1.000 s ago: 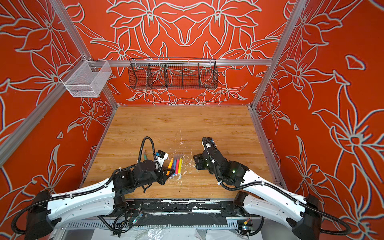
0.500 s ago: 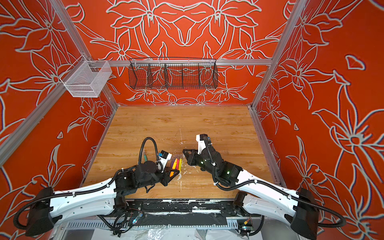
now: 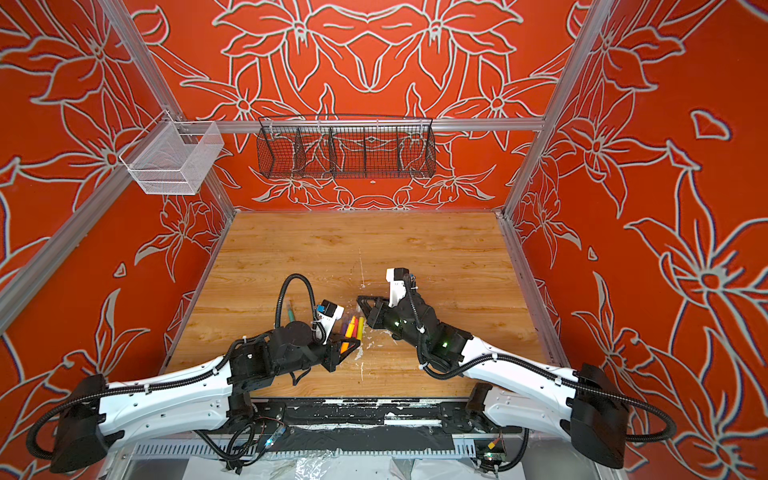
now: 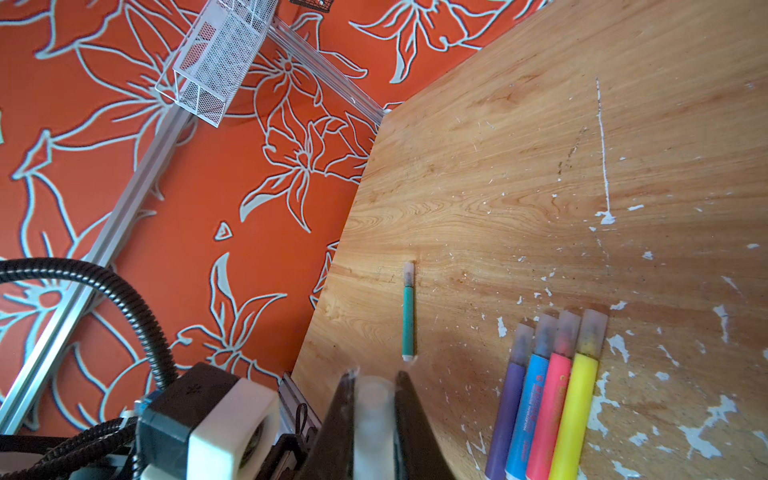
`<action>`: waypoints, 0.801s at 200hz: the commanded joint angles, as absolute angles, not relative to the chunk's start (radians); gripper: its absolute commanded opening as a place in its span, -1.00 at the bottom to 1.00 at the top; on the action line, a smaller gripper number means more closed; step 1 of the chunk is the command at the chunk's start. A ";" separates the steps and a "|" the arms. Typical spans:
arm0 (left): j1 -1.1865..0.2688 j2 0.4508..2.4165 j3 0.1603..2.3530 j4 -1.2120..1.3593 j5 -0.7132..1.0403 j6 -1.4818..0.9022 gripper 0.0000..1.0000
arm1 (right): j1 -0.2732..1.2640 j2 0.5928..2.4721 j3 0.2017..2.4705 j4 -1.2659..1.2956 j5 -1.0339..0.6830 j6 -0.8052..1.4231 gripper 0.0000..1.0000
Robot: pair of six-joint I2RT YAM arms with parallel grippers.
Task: Insert the pens into the pen caps
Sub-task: 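Carry the translucent cap with the right gripper over the orange marker tip, then push the cap down onto the orange marker tip with the right gripper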
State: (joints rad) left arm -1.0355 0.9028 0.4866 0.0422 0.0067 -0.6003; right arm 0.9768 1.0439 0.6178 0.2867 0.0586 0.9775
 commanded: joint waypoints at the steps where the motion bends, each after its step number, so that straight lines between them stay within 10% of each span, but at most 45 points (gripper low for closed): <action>1: -1.043 0.902 0.500 0.079 0.012 -0.601 -1.00 | 0.995 1.054 0.616 0.333 0.043 0.997 -0.95; 160: -0.998 0.853 0.479 0.133 -0.015 -0.655 -1.00 | 1.073 1.126 0.584 0.413 0.044 1.032 -0.98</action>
